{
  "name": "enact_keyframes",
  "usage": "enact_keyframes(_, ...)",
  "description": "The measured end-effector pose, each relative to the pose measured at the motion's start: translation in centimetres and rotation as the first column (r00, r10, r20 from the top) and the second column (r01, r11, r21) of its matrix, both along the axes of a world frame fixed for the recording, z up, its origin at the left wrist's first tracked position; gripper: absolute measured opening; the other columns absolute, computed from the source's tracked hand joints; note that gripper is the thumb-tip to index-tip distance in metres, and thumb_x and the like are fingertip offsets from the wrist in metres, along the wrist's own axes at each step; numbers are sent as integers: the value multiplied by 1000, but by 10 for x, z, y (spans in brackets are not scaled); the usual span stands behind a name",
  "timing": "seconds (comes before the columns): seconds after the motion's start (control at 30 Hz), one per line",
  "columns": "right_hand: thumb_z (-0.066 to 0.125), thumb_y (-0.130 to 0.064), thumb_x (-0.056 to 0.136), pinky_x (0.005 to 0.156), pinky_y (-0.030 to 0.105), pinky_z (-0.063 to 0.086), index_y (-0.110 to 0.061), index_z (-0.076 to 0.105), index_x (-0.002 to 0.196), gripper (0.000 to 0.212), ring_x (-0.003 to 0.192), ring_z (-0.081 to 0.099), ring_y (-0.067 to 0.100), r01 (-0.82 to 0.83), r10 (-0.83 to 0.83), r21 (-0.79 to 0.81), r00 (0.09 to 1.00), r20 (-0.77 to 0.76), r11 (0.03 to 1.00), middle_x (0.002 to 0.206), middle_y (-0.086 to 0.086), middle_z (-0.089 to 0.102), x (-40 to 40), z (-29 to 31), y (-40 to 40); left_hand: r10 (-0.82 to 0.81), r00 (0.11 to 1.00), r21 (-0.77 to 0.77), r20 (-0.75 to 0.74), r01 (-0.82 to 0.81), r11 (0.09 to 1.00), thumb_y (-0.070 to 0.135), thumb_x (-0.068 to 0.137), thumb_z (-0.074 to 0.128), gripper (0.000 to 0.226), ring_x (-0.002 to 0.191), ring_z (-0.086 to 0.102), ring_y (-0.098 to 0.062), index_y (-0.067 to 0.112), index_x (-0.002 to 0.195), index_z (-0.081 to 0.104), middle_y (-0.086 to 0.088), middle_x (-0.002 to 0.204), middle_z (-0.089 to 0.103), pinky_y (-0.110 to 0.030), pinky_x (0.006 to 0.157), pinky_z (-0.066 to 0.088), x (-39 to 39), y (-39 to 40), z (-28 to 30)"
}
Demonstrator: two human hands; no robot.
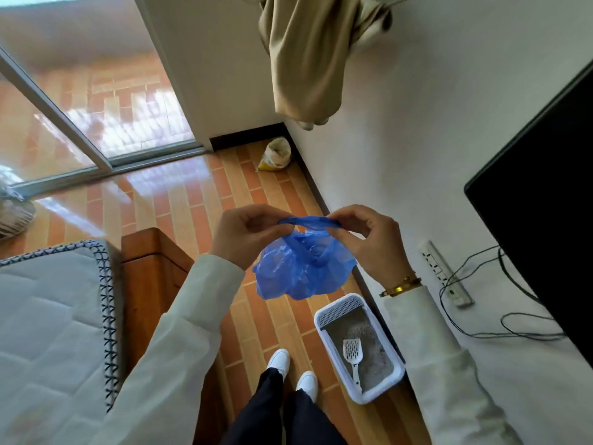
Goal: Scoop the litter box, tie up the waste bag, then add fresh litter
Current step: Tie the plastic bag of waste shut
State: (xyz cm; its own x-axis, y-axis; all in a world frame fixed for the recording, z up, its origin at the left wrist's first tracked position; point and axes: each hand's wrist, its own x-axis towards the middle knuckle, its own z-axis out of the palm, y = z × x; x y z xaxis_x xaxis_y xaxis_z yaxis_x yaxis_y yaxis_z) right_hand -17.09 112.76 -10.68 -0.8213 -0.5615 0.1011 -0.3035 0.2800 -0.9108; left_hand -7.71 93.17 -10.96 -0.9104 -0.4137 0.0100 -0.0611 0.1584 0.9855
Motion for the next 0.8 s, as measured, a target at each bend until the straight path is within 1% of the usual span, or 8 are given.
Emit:
enact_keyframes(0.07,72,-8,82,83,18,54,-14,69,98,18,87,69,7,-15,15,6,1000,-13,1000,94,-1,73,14,13,4,12,1000,-14,-12,-12,1000,-2,70,76,17,74,71,-13,5,85,73,-2,81,75,-19,73,53,15,4,15)
enact_keyframes(0.13,72,-9,82,83,19,54,-14,69,99,17,88,69,7,-31,32,14,999,-19,999,95,-2,73,25,19,7,15,1000,-20,-17,-16,1000,-2,70,75,17,75,71,-14,4,86,73,-3,82,75,-21,75,54,28,7,23)
enact_keyframes(0.3,73,-10,82,81,16,53,-14,70,98,17,87,69,5,-46,45,-5,999,-18,999,94,-2,73,44,25,12,52,998,-20,-18,-52,998,-1,70,76,17,76,71,-17,6,85,74,-5,82,75,-26,78,55,52,16,29)
enact_keyframes(0.53,74,-10,81,79,15,53,-10,71,97,17,82,68,4,-83,82,-38,996,-48,996,90,-1,73,47,31,-3,148,988,-8,-51,-149,989,1,70,77,17,77,71,-19,11,84,75,-3,80,76,-30,80,56,65,10,36)
enact_keyframes(0.67,73,-11,81,77,14,52,-9,71,97,16,80,67,4,-140,137,-37,987,-87,989,89,-1,73,37,34,-20,206,976,-22,-75,-208,978,1,70,76,17,78,71,-24,10,85,74,-8,82,74,-34,82,56,62,-1,39)
enact_keyframes(0.7,73,-11,82,77,13,52,-9,71,98,16,80,67,4,-151,147,-41,985,-87,988,90,-1,73,33,33,-25,218,973,-31,-78,-221,975,1,70,76,17,78,71,-23,11,84,74,-7,82,74,-33,81,56,60,-5,39)
enact_keyframes(0.8,72,-13,83,79,14,53,-12,70,99,16,84,68,6,-200,196,-35,977,-86,979,93,-1,72,17,31,-44,254,963,-46,-85,-259,965,2,69,77,22,75,71,-16,21,79,74,6,75,75,-26,77,55,53,-18,38)
